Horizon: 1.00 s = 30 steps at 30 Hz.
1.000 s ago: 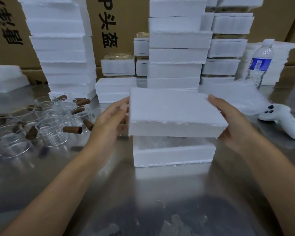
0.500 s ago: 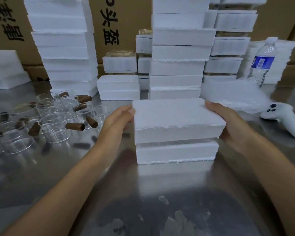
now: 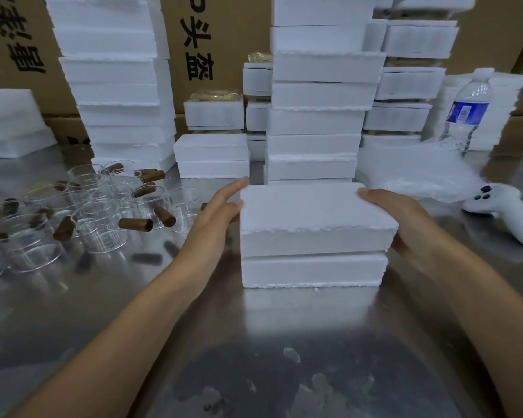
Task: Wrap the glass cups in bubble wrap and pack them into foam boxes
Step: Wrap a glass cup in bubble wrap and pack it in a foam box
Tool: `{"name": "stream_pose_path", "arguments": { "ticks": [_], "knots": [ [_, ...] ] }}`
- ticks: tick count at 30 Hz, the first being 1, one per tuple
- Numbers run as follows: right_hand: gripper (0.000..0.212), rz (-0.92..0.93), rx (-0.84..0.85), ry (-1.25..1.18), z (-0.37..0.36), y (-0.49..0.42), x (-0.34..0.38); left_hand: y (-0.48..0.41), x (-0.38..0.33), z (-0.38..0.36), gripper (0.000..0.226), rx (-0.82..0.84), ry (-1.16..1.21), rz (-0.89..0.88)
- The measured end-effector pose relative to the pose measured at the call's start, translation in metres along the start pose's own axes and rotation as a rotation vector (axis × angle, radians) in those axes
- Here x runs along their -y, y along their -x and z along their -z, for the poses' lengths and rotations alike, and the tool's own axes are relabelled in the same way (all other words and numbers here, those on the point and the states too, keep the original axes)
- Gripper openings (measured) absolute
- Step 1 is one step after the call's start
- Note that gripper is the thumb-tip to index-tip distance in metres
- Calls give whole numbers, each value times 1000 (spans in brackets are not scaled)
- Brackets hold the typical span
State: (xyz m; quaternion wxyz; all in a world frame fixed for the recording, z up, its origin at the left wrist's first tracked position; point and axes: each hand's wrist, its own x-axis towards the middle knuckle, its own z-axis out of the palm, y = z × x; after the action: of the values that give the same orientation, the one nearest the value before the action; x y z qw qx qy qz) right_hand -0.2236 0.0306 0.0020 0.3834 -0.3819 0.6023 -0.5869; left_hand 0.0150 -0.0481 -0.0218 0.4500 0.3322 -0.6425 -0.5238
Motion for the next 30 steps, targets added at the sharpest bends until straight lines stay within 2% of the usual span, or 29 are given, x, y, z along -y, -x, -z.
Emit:
{"name": "stream_pose_path", "arguments": {
  "ticks": [6,9,12,17,23,26,30],
  "knots": [
    [34,-49,10,12,2,-1,-3,-1,1,0,31,26,-19,61],
    [34,-64,1,23,3,-1,-4,-1,2,2,19,75,-1,80],
    [35,-83,1,19,4,-1,-5,-1,5,1,31,91,5,98],
    [26,-148,30,34,6,-2,-5,-4,11,-1,22,79,38,69],
    [70,-187,59,90,9,-1,-6,-6,16,5,42,146,109,78],
    [70,-194,73,90,7,1,-5,-8,16,8,48,166,97,86],
    [69,-199,79,94,7,1,-3,-11,16,5,30,154,56,67]
  ]
}}
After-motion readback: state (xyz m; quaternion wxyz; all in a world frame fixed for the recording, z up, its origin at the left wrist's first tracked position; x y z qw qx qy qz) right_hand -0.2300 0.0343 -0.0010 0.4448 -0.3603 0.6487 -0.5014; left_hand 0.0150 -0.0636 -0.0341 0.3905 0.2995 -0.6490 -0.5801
